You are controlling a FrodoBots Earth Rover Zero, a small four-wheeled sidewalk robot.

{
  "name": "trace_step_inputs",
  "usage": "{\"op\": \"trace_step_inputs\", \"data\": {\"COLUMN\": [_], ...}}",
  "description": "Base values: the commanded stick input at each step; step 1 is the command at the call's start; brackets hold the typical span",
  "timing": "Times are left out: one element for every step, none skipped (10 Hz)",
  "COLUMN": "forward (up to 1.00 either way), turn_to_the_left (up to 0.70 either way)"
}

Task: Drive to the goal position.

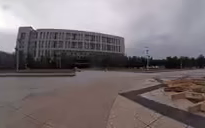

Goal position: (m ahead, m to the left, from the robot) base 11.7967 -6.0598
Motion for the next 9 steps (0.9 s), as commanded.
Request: {"op": "trace_step_inputs", "data": {"forward": [0.70,0.70,0.70,0.70,0.70,0.70,0.70,0.70,0.70], "turn_to_the_left": [0.00,0.00,0.00,0.00,0.00,0.00,0.00,0.00,0.00]}}
